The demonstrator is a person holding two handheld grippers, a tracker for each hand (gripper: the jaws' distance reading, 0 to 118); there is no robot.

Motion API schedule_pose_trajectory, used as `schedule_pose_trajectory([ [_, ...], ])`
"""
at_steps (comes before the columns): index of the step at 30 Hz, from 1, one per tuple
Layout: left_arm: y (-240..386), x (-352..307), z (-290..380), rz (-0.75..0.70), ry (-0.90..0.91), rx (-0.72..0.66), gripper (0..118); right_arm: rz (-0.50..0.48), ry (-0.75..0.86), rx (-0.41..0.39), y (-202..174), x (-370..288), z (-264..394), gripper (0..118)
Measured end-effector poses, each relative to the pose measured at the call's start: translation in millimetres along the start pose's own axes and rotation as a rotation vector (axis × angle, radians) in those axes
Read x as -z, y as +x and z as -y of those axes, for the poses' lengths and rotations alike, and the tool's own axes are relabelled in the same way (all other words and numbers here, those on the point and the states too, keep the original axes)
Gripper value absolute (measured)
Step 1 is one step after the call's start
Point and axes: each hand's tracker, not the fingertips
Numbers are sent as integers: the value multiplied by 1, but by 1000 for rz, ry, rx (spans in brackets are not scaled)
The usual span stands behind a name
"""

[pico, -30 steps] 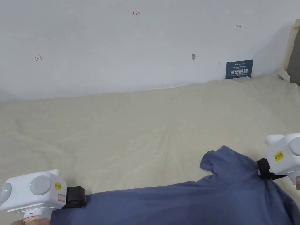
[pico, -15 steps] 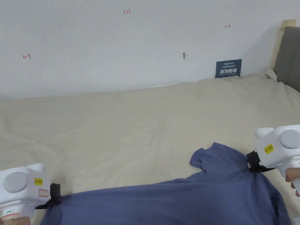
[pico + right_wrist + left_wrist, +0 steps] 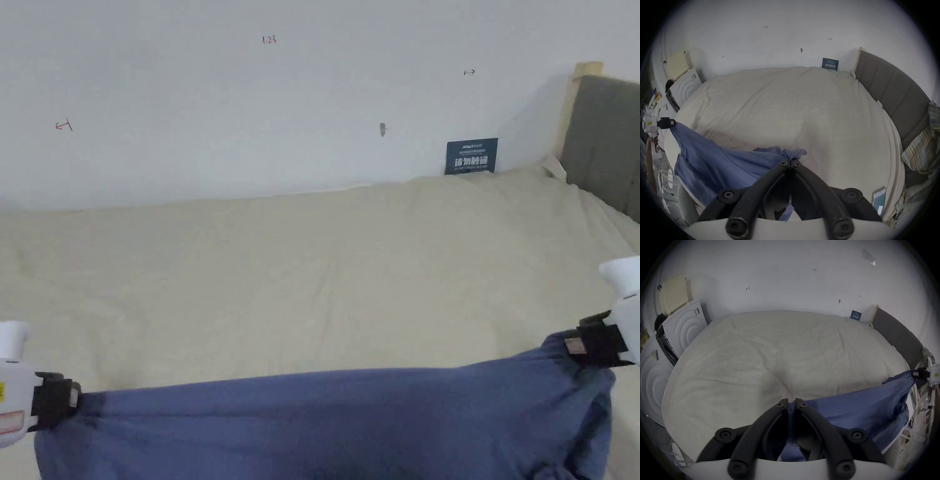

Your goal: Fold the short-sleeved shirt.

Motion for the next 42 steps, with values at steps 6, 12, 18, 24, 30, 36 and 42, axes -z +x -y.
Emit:
schedule_pose_trajectory([
  [6,-12,-39,93,10,-81,-30,8,-42,-67,13,-12,-32,94,0],
  [12,-24,-27,173,35,-210,-111,8,-65,-161,55,-17,-15,168,0],
  [18,-27,-21,187,-28,-175,-99,95,25,-115,56,-20,-7,180,74],
  [24,-49,-59,173,42,-56,-291,101,-12,82,93,-29,-47,163,72],
  [30,-36,-83,182,103,-6,-261,60,-142,317,172,-85,-63,154,3],
  [36,-35,-65,209,93,-73,-264,0,-233,360,166,-151,-40,155,0],
  [42,-55,-61,211,135,-76,-315,0,-202,417,84,-196,-32,161,0],
])
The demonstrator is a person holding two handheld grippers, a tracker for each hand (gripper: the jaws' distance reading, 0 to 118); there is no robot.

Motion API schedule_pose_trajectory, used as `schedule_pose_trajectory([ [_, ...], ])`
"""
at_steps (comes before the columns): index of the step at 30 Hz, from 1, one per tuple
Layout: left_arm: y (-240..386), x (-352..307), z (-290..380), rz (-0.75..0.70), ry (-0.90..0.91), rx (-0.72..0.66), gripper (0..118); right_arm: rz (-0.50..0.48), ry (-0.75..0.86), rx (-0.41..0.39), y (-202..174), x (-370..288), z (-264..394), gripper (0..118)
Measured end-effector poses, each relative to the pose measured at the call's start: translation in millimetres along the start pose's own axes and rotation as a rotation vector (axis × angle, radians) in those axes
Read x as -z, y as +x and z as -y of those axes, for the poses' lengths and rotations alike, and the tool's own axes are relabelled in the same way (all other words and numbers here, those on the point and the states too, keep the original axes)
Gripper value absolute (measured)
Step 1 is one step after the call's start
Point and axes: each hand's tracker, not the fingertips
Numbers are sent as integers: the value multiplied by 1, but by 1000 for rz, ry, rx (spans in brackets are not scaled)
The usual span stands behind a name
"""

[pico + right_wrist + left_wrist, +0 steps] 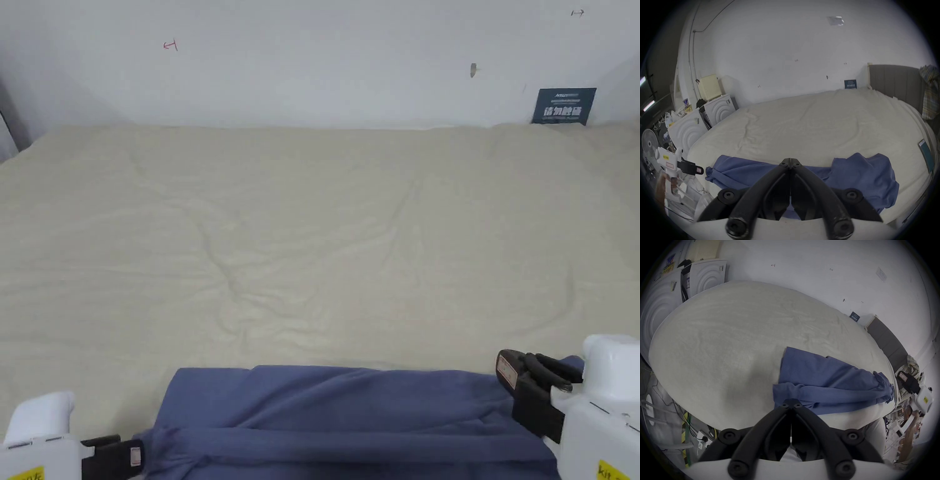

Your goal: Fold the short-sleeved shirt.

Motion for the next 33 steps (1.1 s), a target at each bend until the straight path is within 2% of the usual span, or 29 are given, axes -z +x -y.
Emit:
schedule_pose_trajectory([
  [1,-5,0,-3,17,-7,-8,4,9,32,-17,-7,-1,6,0],
  [2,-11,-1,-5,38,8,-26,32,19,47,-33,-13,-1,7,0],
  [3,-17,0,-9,56,16,-34,74,27,60,-31,-17,-2,7,0],
  [4,-23,4,-14,105,-17,-43,98,20,60,-26,-20,-2,7,0],
  [5,-29,8,-18,140,-31,-55,109,24,59,-30,-24,-2,9,0],
  [10,-51,31,-40,249,-83,-159,109,15,27,-28,-31,0,12,0],
  [13,-64,54,-49,377,-133,-234,109,23,4,-41,-33,1,16,0],
  [16,-66,75,-51,403,-205,-294,109,25,-12,-37,-34,0,18,0],
  [20,-65,86,-56,534,-223,-344,109,38,-23,-37,-33,0,19,0],
  [23,-57,99,-58,643,-321,-400,109,23,-42,-15,-33,4,20,0],
  [24,-51,104,-57,671,-350,-387,109,17,-50,-12,-33,6,20,0],
  [28,-32,108,-61,625,-326,-288,108,3,-65,-21,-38,10,21,0],
  [29,-31,108,-62,621,-328,-301,103,-2,-71,-29,-38,11,21,0],
  [30,-33,108,-66,591,-331,-286,87,-6,-71,-34,-39,11,22,0],
  [31,-32,108,-67,516,-328,-271,53,-14,-72,-38,-40,11,22,0],
  [32,-31,112,-66,446,-344,-246,7,-21,-74,-40,-40,12,22,0],
  [33,-30,120,-61,387,-388,-220,7,-21,-74,-38,-40,12,22,0],
])
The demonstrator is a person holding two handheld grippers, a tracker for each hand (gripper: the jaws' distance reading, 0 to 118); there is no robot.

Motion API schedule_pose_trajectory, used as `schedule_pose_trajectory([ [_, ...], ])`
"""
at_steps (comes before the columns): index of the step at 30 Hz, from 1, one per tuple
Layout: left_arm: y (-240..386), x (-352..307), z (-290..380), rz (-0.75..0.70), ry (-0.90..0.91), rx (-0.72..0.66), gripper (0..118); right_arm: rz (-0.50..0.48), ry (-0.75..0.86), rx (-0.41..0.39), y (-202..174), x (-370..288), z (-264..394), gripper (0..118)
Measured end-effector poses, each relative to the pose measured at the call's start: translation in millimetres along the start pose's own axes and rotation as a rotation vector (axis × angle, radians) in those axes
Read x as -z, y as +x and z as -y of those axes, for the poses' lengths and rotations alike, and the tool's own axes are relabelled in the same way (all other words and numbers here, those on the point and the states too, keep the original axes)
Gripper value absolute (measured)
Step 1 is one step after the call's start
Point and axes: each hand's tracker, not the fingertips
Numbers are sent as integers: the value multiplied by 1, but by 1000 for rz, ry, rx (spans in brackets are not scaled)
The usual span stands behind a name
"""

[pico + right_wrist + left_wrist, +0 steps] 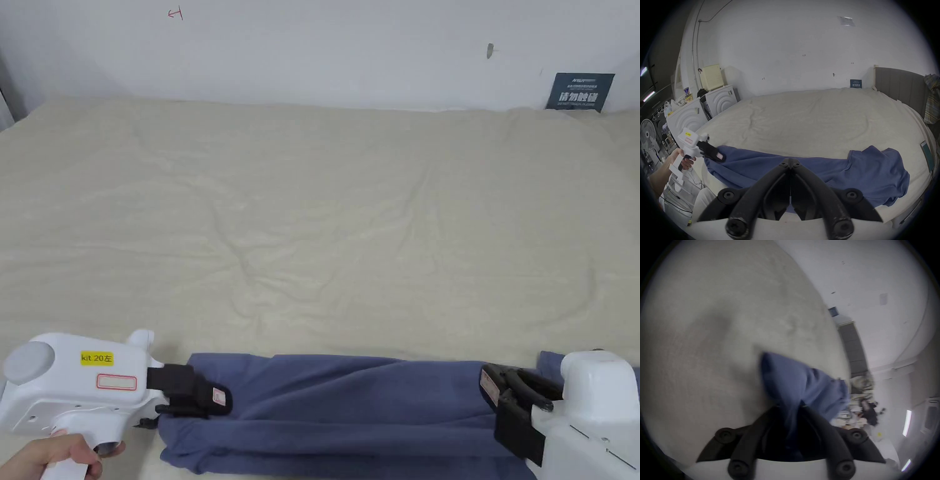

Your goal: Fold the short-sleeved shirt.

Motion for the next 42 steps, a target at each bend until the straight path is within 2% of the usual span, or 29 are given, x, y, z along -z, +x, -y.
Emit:
schedule_pose_trajectory([
  [2,4,-2,2,119,5,-19,7,-10,-11,3,0,0,-1,0],
  [4,15,-11,2,43,33,41,7,-12,-8,-4,1,-2,-2,0],
  [7,11,-18,-1,53,32,13,7,-5,-11,-19,6,-4,-2,0],
  [11,16,-24,0,5,43,32,7,-10,-23,13,18,-9,-1,0],
  [14,16,-31,2,11,45,25,7,0,-24,6,25,-15,0,0],
  [17,14,-43,3,-91,54,39,7,23,-23,9,36,-22,3,0],
  [20,14,-58,4,-113,96,-2,7,39,-23,44,47,-25,5,0],
  [23,36,-63,12,-128,120,18,7,49,-22,56,55,-28,7,0],
  [25,54,-63,15,-199,149,49,7,54,-18,54,57,-29,8,0],
  [28,92,-59,25,-162,180,70,7,52,-14,66,63,-32,8,0],
  [31,133,-40,30,-105,163,135,7,57,-9,72,67,-33,10,0],
  [35,183,21,27,-138,46,240,7,52,-1,96,75,-38,14,0],
  [36,191,38,27,-125,47,207,7,50,-1,102,77,-40,14,0],
  [38,204,73,26,-98,-27,239,7,56,-1,105,80,-44,16,0],
  [42,221,121,24,-143,-78,258,7,74,-4,119,90,-50,17,0],
])
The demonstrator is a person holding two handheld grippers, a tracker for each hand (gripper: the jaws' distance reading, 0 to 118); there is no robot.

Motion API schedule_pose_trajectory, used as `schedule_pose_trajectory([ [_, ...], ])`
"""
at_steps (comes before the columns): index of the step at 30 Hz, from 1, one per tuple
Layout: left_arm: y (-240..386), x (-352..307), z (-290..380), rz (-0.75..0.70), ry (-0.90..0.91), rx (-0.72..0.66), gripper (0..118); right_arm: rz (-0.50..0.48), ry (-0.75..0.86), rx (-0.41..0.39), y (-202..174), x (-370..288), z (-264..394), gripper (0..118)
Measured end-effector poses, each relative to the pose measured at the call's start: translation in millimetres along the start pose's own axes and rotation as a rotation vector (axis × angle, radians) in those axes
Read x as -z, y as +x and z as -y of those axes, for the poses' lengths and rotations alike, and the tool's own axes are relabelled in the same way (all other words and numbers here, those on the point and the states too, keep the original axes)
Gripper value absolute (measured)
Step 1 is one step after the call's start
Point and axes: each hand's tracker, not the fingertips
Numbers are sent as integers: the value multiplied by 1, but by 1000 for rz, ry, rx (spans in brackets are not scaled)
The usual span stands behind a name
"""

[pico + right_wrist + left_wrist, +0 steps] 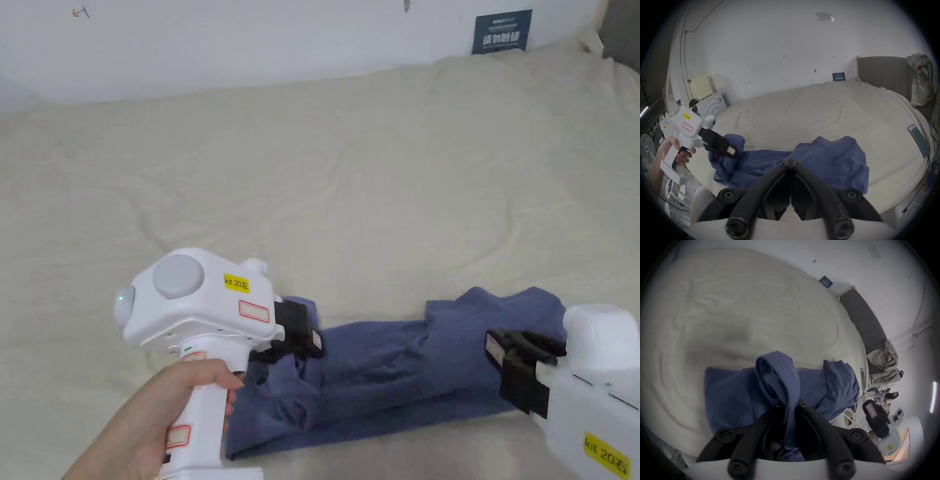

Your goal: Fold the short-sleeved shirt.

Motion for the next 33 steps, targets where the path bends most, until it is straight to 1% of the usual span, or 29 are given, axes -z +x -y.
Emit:
schedule_pose_trajectory([
  [2,3,11,-4,-21,-15,25,7,-1,-7,0,4,-3,0,0],
  [4,3,13,-4,-40,-39,-1,7,4,-21,-20,6,-4,1,0],
  [5,1,12,-5,-18,-44,-15,12,10,-27,-31,6,-3,2,0],
  [6,-1,9,-4,38,-53,-17,25,12,-29,-36,6,-3,3,0],
  [7,2,6,-2,77,-48,-13,53,12,-31,-35,7,-3,3,0],
  [8,4,4,-2,105,-50,9,97,3,-33,-28,8,-2,4,0],
  [9,6,0,-1,117,-48,25,118,-11,-33,-17,9,-2,5,0],
  [10,8,-8,-2,127,-5,45,117,-26,-37,-5,9,-1,5,0],
  [12,10,-23,1,119,-6,63,116,-38,-42,-4,8,-1,5,0],
  [15,8,-49,8,97,61,83,116,-24,-41,-45,2,-1,6,0],
  [18,-6,-67,12,66,112,44,115,-28,-43,-55,2,0,7,0],
  [19,-12,-71,13,43,123,35,112,-34,-45,-51,2,1,7,0],
  [20,-18,-72,15,-3,122,39,97,-39,-44,-46,1,1,7,0],
  [23,-28,-63,19,-115,97,45,35,-44,-40,-43,0,2,7,0],
  [24,-29,-58,21,-124,93,40,28,-45,-40,-43,0,2,7,0],
  [26,-27,-48,25,-135,73,65,25,-49,-40,-43,0,2,6,0],
  [30,-18,-26,27,-108,13,109,25,-46,-43,-45,1,2,6,0],
  [33,-14,-13,20,-38,0,91,25,-40,-46,-37,6,2,7,0],
])
